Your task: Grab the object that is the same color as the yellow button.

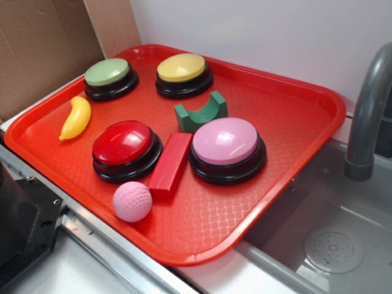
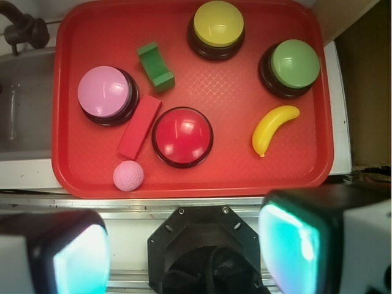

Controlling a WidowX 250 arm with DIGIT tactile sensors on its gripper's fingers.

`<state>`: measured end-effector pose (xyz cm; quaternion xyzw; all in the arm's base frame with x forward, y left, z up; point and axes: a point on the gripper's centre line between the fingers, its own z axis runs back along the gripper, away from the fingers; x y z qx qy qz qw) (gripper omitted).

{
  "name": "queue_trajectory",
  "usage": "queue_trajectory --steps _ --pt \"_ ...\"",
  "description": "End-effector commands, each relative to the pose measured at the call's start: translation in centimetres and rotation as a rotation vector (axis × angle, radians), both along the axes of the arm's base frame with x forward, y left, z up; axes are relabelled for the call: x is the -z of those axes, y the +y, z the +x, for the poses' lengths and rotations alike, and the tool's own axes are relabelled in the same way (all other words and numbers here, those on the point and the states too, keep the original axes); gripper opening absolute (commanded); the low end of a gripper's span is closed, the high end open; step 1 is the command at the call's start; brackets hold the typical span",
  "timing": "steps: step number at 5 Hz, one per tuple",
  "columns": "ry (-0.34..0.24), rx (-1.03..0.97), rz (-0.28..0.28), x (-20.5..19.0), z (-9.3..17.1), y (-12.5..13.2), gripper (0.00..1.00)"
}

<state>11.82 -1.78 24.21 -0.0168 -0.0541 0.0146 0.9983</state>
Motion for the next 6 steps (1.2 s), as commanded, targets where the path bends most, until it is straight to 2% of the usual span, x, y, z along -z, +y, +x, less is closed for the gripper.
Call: queue_trajectory --steps 1,2,3,4,5,6 --pt "0.0 0.0 0.0 0.0 0.0 0.0 1.0" --pt "-0.033 -0.127 -0.051 1.8 1.0 2.0 1.0" --pt "-0.037 -0.247 -0.036 3.8 1.7 4.2 1.0" --pt "-0.073 -0.37 -0.038 6.2 2.5 6.7 1.0" --pt "-0.11 -0.542 -0.013 8.2 2.9 8.6 1.0" --pt "-0.175 -0.674 0.033 11.1 3.9 10.4 1.0"
